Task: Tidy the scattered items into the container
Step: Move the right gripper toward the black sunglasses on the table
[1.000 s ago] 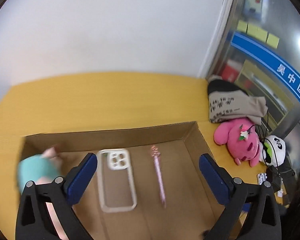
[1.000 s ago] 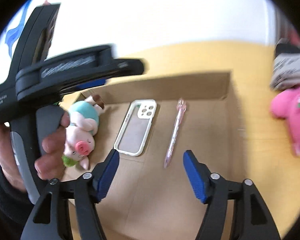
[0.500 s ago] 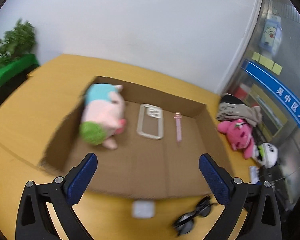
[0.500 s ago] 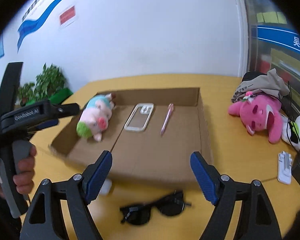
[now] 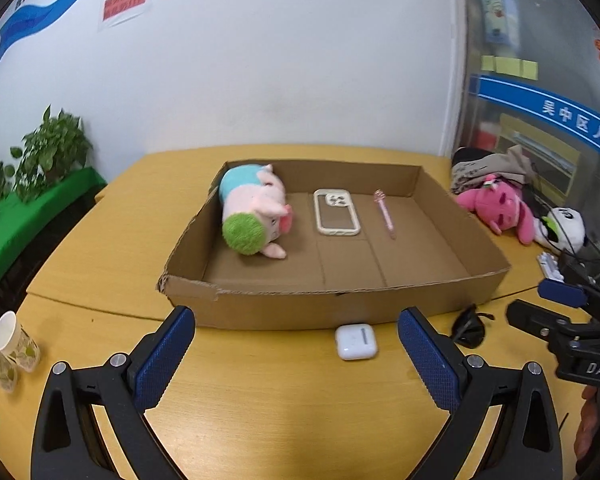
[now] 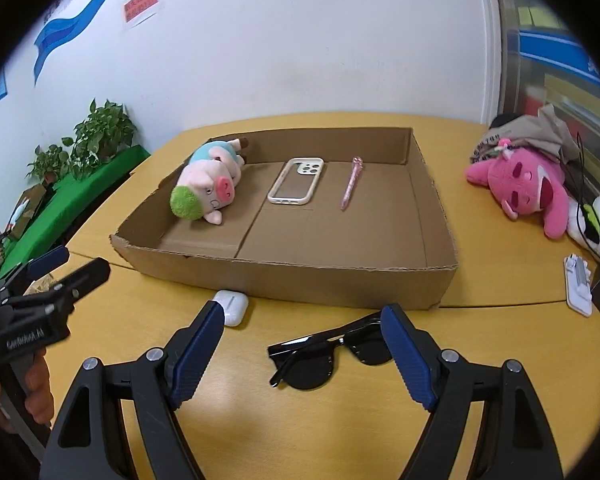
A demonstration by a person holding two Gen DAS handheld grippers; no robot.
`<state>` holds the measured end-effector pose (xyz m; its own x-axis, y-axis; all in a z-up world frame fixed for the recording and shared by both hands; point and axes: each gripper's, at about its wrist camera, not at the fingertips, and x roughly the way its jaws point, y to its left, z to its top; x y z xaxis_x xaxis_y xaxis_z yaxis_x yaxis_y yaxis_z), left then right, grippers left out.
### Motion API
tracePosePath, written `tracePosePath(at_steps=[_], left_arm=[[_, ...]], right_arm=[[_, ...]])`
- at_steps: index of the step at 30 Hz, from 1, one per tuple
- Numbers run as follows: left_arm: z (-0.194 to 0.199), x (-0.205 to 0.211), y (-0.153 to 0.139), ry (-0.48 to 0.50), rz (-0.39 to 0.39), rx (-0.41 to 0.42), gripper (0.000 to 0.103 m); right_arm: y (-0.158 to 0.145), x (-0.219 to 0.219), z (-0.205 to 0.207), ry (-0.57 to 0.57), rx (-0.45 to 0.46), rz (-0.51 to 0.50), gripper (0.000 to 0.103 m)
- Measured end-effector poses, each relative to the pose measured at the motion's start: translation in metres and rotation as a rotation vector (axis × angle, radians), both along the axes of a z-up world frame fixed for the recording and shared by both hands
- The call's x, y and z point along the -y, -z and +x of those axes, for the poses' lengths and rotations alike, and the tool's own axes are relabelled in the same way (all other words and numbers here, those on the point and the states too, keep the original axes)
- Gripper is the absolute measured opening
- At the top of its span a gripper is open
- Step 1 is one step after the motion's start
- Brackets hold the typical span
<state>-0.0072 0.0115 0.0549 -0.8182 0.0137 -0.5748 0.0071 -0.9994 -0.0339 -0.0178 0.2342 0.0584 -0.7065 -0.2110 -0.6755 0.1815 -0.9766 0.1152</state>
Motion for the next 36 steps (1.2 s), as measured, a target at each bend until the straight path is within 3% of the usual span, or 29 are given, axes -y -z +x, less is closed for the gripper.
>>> tracePosePath(at_steps=[12,17,24,32,36], left_arm=[[0.031,-0.011,-0.016,0.029,0.033,-0.045,0.103],[0.029,-0.014,-0.02,0.035,0.019,-0.055,0.103],[0.021,-0.017,-0.015,0.045,0.071,-0.07,0.103],[0.003,-0.031,0.012,0.098,0.072,0.007,0.103],[-0.01,-0.039,0.033,0.135,0.101,0.084,0.103]], right_arm=[[-0.022,0.007,0.04,0.015,-0.066,0.049,0.081],[-0.025,0.006,0.042,0.013,-0.076,0.045,0.081],[-0.019,0.002,0.034,0.008,-0.066,0.048,0.081],[0.006,-0.033,0.016,0.052,0.005,-0.01,0.081],[0.031,-0.064,0.002,0.094,0.094,-0.093,0.081]])
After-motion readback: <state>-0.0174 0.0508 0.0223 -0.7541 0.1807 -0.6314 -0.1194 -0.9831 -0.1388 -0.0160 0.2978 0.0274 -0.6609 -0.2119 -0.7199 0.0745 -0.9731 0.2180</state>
